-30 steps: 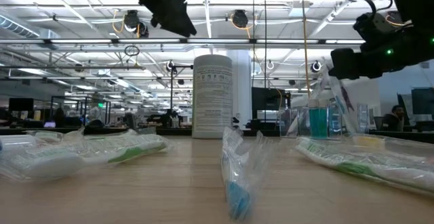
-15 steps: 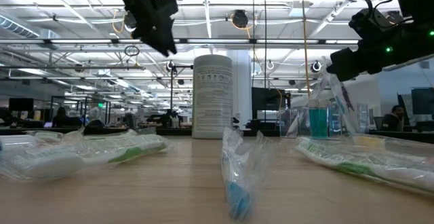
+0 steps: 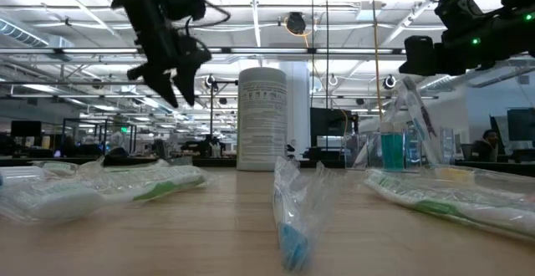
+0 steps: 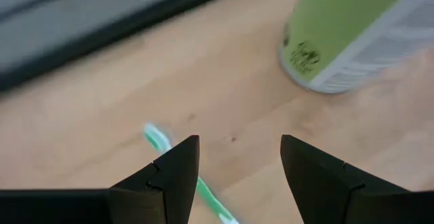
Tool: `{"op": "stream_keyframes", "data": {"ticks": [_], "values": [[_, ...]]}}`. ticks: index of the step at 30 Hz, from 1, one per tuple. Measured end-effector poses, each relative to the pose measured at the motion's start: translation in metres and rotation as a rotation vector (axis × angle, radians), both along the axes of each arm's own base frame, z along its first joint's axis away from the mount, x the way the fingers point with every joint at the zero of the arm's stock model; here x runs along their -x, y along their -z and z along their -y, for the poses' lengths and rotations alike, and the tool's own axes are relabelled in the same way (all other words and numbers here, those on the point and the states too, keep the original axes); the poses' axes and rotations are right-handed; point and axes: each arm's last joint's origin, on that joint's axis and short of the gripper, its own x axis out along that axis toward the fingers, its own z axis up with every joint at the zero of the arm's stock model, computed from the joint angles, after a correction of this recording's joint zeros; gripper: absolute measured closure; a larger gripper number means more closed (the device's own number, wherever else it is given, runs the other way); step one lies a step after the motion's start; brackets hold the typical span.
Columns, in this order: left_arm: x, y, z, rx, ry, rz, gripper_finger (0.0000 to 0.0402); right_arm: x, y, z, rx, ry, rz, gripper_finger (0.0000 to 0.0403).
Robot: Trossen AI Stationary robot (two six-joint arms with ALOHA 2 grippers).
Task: Pick & Place toothbrushing station
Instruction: Put the green toothbrush into the transparent organizer
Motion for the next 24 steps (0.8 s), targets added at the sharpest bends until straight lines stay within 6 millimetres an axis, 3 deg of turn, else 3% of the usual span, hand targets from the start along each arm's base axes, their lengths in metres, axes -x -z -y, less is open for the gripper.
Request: {"op": "stream_keyframes", "data": {"ticks": [7, 13, 20, 24], "values": [[0.015, 0.040, 0.004, 0.052, -0.250, 0.057, 0.0188, 0.000, 0.000, 0.000, 0.000, 0.000, -0.001, 0.0241], [0.026, 0.058, 0.004, 0.007, -0.395, 0.073, 0.0188, 0.000, 0.000, 0.000, 0.000, -0.001, -0.001, 0.0244], [0.021, 0.083, -0.002, 0.045, -0.419, 0.114, 0.0188, 0.000, 0.000, 0.000, 0.000, -0.001, -0.001, 0.0243], [0.017, 0.099, -0.005, 0.070, -0.397, 0.054, 0.0188, 0.000, 0.000, 0.000, 0.001, -0.001, -0.002, 0.0246]]}}
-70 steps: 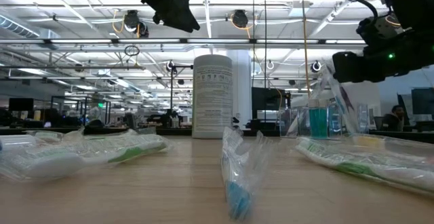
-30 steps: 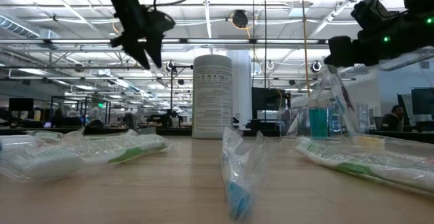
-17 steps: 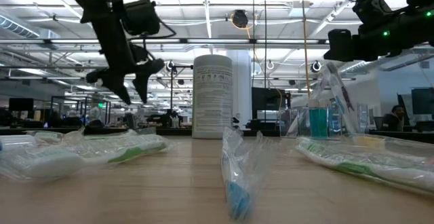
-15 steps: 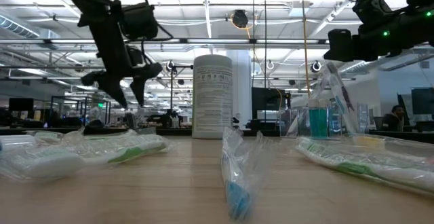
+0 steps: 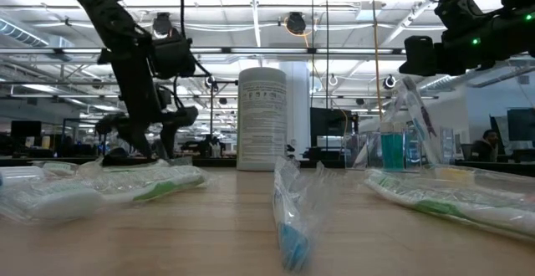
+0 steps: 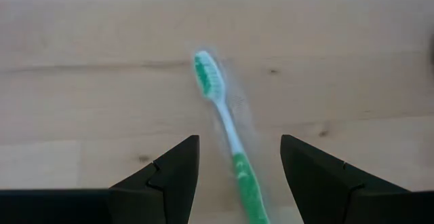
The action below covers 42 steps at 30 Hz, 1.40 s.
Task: Pick & Place toothbrushing station
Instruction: Put the green toothbrush into the transparent organizer
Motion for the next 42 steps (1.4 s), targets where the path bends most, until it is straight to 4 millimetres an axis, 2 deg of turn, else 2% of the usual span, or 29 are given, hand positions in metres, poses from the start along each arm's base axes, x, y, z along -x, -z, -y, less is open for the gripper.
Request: {"op": "stream_keyframes", "data": {"ticks": [7, 17, 24, 27, 32, 42], "values": [[-0.001, 0.018, -0.006, 0.028, -0.014, -0.057, 0.0199, 0.000, 0.000, 0.000, -0.011, -0.001, 0.024, 0.0247], [-0.003, 0.020, -0.010, 0.009, 0.002, -0.065, 0.0333, 0.000, 0.000, 0.000, -0.009, -0.001, 0.021, 0.0246], [-0.007, 0.016, -0.006, 0.003, 0.055, -0.038, 0.0393, 0.000, 0.000, 0.000, -0.009, 0.000, 0.020, 0.0246], [-0.013, 0.008, 0.001, -0.031, 0.129, -0.003, 0.0390, 0.000, 0.000, 0.000, -0.009, 0.000, 0.020, 0.0246], [-0.030, -0.018, 0.018, -0.161, 0.301, 0.129, 0.0391, 0.000, 0.000, 0.000, -0.009, -0.001, 0.020, 0.0246], [-0.068, -0.076, 0.063, -0.496, 0.800, 0.571, 0.0399, 0.000, 0.000, 0.000, -0.009, -0.001, 0.021, 0.0246]]}}
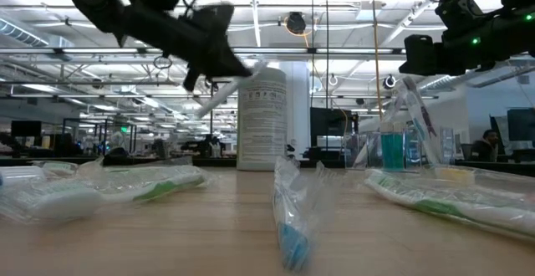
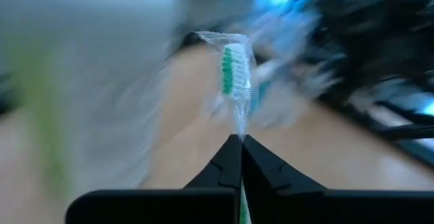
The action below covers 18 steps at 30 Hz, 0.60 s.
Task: Pick & Place toothbrushing station
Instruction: Put the green toothbrush into the transparent organizer
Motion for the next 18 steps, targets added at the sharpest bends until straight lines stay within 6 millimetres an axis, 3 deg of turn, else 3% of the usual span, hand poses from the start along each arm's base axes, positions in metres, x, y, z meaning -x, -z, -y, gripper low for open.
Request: {"op": "stream_keyframes", "data": {"ticks": [3, 7, 14, 18], "values": [[-0.008, -0.006, 0.008, -0.114, 0.046, 0.069, 0.0399, 0.000, 0.000, 0.000, 0.000, 0.000, 0.000, 0.0246], [-0.030, -0.012, 0.010, -0.138, 0.098, 0.072, 0.0399, 0.000, 0.000, 0.000, -0.001, 0.000, 0.003, 0.0246], [-0.091, -0.011, 0.006, -0.276, 0.236, 0.006, 0.0396, 0.000, 0.000, 0.000, -0.001, 0.000, 0.003, 0.0245], [-0.125, -0.010, -0.006, -0.415, 0.218, -0.022, 0.0399, 0.000, 0.000, 0.000, -0.001, 0.000, 0.002, 0.0246]]}}
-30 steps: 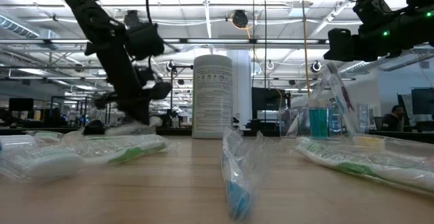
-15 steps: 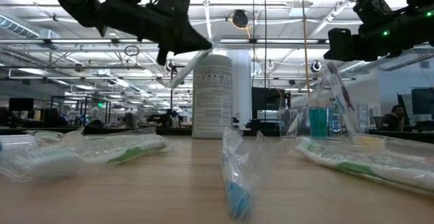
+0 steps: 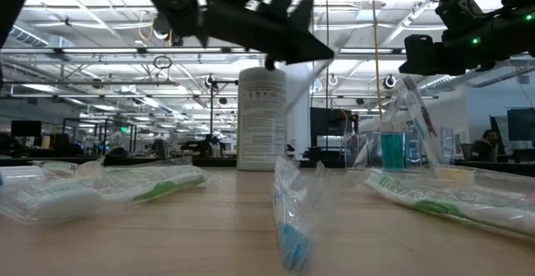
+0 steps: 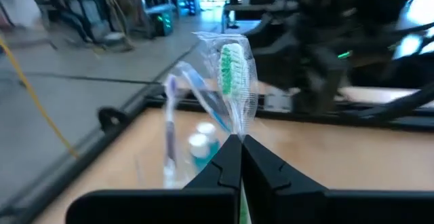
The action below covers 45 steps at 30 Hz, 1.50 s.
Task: Pick & Place toothbrushing station
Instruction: Put the green toothbrush into the transparent organizer
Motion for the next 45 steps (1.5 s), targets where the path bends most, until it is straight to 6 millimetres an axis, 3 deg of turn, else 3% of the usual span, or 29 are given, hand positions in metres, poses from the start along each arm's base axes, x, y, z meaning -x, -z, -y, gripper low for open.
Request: {"op": "stream_keyframes", "data": {"ticks": [7, 10, 16, 21, 26, 32, 37, 45], "values": [[-0.042, 0.004, -0.025, -0.053, -0.065, 0.067, 0.0399, 0.000, 0.000, 0.000, 0.001, -0.004, -0.002, 0.0246], [-0.043, 0.009, -0.027, -0.046, -0.070, 0.048, 0.0397, -0.002, 0.000, -0.001, 0.012, -0.090, -0.004, 0.0245], [-0.042, 0.005, -0.017, -0.134, -0.020, 0.038, 0.0399, -0.012, -0.003, -0.008, 0.067, -0.511, 0.019, 0.0245], [-0.045, 0.006, 0.001, -0.229, 0.133, 0.021, 0.0398, -0.014, -0.006, -0.006, 0.046, -0.617, 0.097, 0.0245], [-0.046, 0.009, 0.015, -0.243, 0.174, -0.002, 0.0395, -0.017, -0.006, -0.003, 0.026, -0.724, 0.129, 0.0245], [-0.046, 0.009, 0.017, -0.278, 0.160, -0.009, 0.0396, -0.018, -0.006, -0.001, 0.023, -0.758, 0.138, 0.0254], [-0.045, 0.009, 0.013, -0.289, 0.031, -0.034, 0.0389, -0.018, -0.006, -0.001, 0.027, -0.757, 0.134, 0.0290], [-0.045, 0.011, 0.015, -0.285, 0.029, -0.052, 0.0392, -0.017, -0.007, 0.000, 0.044, -0.743, 0.122, 0.0351]]}}
